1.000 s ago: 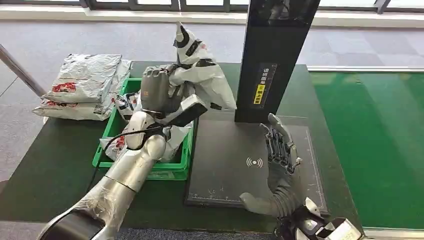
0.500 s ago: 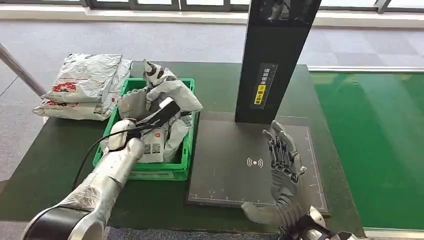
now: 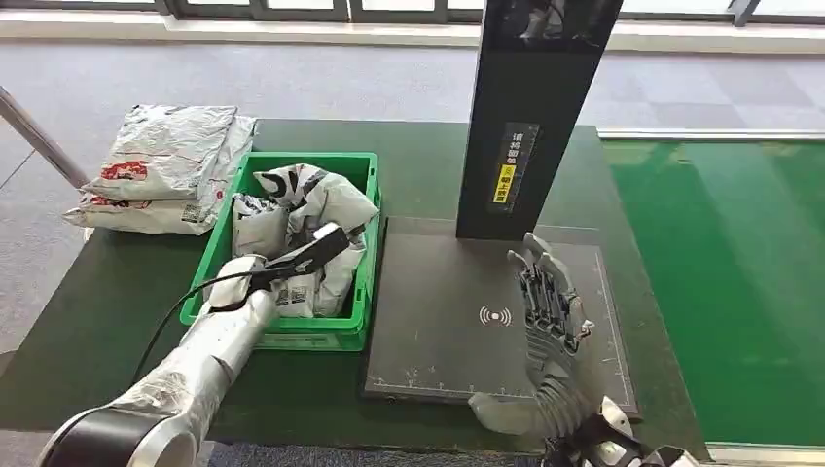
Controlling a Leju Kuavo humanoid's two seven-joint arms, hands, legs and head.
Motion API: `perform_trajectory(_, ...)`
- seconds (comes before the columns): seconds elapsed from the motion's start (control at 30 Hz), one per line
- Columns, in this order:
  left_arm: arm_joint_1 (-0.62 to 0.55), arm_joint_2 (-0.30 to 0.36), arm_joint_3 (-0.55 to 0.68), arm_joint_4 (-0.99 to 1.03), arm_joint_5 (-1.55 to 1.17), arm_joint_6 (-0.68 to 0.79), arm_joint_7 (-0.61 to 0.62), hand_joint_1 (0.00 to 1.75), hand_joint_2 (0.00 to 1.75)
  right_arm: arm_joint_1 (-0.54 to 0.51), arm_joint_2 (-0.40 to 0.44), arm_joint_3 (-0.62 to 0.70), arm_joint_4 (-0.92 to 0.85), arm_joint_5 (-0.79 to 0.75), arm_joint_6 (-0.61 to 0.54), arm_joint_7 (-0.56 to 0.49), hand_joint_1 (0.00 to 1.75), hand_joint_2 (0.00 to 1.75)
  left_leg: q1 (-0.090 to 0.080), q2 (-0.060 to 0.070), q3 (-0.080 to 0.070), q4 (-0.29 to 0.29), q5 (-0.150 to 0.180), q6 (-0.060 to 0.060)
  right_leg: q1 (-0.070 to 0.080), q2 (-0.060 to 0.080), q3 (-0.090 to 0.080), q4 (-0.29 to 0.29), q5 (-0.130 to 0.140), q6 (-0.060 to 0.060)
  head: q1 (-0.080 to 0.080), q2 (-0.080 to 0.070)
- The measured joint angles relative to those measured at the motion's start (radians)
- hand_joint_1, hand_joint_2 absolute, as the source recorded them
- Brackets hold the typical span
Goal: Moved the parcel from conveyor to table for the left to box.
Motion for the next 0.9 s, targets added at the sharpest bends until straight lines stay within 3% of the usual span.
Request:
perform_trajectory(0.03,0.003,0.003,0.000,0.010,-0.016,-0.014,0.013,0.00,1.75,-0.004,0.000,-0.001,0.003,0.000,-0.003,0.000,0.00,1.75,0.000,0.000,0.002,0.000,-0.001,0.000,0.000,-0.001,0.002,0.000,-0.001,0.000,0.000,0.000)
perform_trajectory(0.07,0.003,0.007,0.000,0.017,-0.025,-0.027,0.022,0.00,0.00,-0.007,-0.002,-0.001,0.006,0.000,-0.007,0.000,0.00,1.75,0.000,0.000,0.004,0.000,-0.001,0.000,0.000,-0.001,0.004,0.000,-0.002,0.001,0.000,0.000)
perform_trajectory(0.3,0.024,0.018,0.029,0.030,-0.019,0.062,0.032,0.00,0.00,-0.006,-0.013,-0.001,0.014,0.003,-0.030,0.000,0.00,1.75,0.000,0.000,0.023,-0.002,-0.015,-0.002,-0.001,-0.001,0.031,0.000,-0.014,-0.002,0.000,0.000)
perform_trajectory(0.5,0.135,0.008,0.094,-0.165,0.071,0.141,-0.019,0.00,0.00,-0.006,-0.021,-0.001,0.014,0.003,-0.042,0.000,0.00,1.75,0.000,0.000,0.042,-0.004,-0.017,-0.005,0.001,-0.001,0.040,0.001,-0.018,-0.005,0.000,0.000)
perform_trajectory(0.9,0.207,-0.002,0.124,-0.285,0.080,0.147,-0.026,0.00,0.00,-0.007,-0.028,-0.001,0.015,0.003,-0.042,0.000,0.00,1.75,0.000,-0.001,0.039,-0.005,-0.018,-0.006,0.002,-0.001,0.036,0.001,-0.019,-0.007,0.000,0.000)
